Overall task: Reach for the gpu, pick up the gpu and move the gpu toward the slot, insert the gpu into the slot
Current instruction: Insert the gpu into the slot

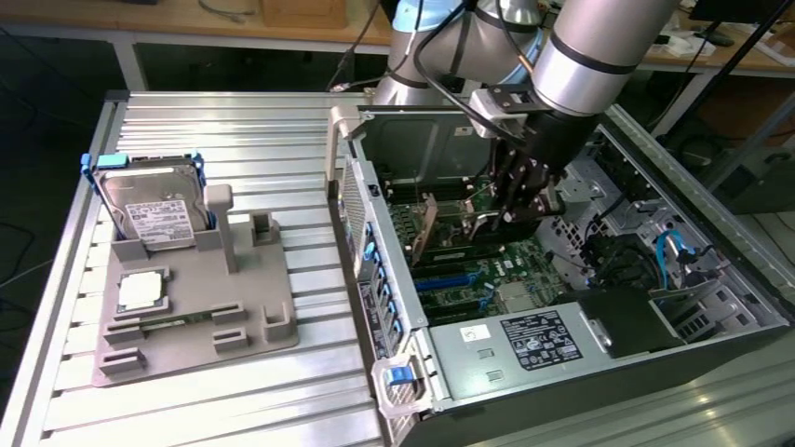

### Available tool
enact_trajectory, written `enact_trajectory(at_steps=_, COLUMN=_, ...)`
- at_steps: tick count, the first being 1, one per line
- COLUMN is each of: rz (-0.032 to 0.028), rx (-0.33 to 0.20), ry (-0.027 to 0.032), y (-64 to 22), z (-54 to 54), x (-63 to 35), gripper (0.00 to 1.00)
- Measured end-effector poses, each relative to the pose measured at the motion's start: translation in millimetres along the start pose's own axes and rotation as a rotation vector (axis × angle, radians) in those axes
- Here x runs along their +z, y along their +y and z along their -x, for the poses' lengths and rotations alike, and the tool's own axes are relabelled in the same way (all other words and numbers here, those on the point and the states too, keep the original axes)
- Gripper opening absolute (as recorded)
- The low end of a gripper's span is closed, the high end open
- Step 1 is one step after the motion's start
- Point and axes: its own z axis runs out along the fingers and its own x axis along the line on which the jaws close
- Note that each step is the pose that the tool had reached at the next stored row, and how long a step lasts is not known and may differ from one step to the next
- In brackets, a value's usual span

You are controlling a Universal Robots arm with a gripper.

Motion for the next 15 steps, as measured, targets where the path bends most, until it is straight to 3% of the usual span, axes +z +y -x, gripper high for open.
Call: enact_trajectory(at_steps=15, rz=-0.0014, rx=0.000, ry=-0.0003, y=0.1, z=-9.5, x=1.7, gripper=0.27)
